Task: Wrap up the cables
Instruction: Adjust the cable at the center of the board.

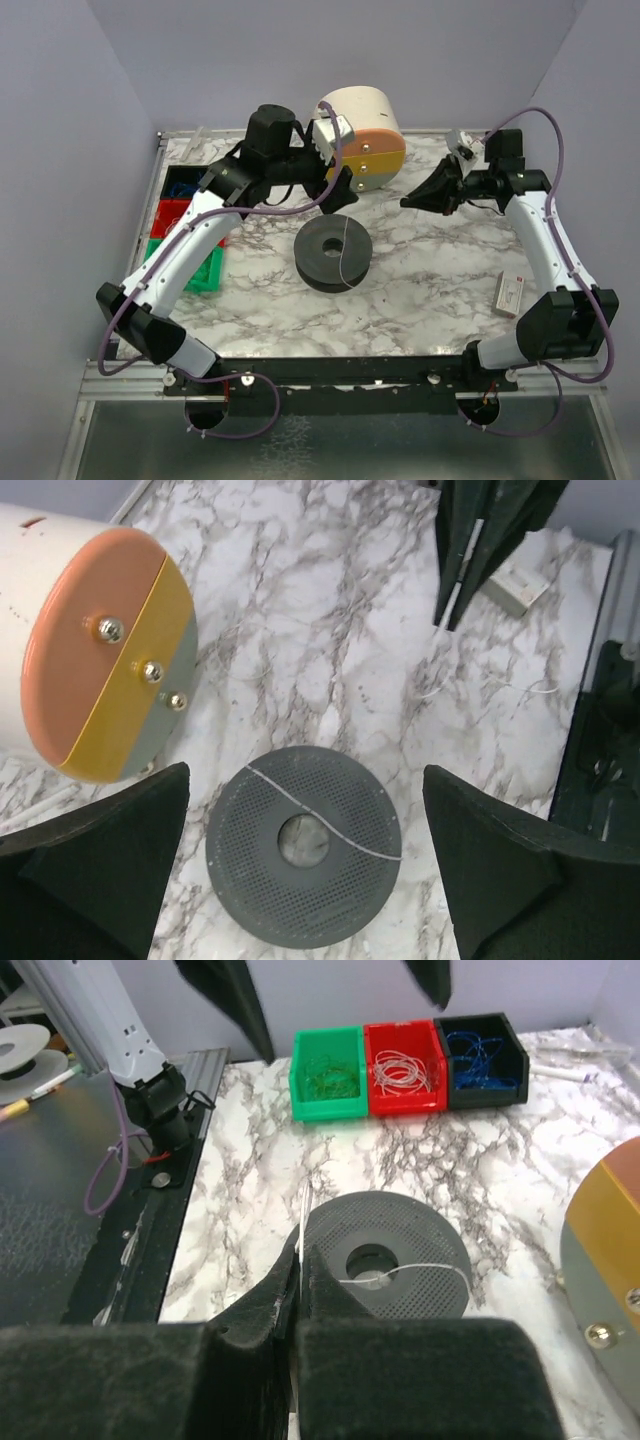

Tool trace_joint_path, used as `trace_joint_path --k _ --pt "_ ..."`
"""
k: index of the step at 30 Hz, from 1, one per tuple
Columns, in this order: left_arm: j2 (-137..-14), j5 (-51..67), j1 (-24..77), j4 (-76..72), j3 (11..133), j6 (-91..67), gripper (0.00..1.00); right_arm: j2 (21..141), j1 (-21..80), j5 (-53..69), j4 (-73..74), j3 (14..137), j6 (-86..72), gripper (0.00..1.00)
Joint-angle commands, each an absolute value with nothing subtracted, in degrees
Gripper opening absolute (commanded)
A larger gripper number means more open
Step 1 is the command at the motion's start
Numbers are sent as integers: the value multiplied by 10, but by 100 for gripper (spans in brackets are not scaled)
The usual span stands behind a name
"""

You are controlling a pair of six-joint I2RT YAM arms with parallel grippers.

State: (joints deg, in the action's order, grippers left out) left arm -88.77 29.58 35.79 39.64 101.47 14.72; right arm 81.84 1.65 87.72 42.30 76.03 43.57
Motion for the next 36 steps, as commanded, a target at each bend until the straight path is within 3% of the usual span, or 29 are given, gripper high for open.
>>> trace_joint_path --k 1,4,5,6,10,15,20,27,36 --pt "-850 378 355 215 904 6 99 843 14 950 503 841 436 1" --pt "-860 431 353 143 846 -66 99 831 17 865 375 851 256 1" --pt "-863 448 353 124 833 -80 99 803 24 760 201 820 58 1" --pt "-865 457 353 94 821 -96 99 783 25 682 117 787 -37 0" --pt "-868 454 353 46 809 -112 99 760 25 715 39 749 -102 1" --pt "-874 460 352 -5 808 -163 99 689 25 652 -371 565 -397 0" --pt "-877 471 351 -42 811 -212 98 684 26 592 -608 460 -573 1" --pt "-895 471 351 -78 797 -256 94 684 27 552 -705 420 -645 1" --pt "-938 510 355 -128 823 -326 79 704 42 547 -728 411 -634 0"
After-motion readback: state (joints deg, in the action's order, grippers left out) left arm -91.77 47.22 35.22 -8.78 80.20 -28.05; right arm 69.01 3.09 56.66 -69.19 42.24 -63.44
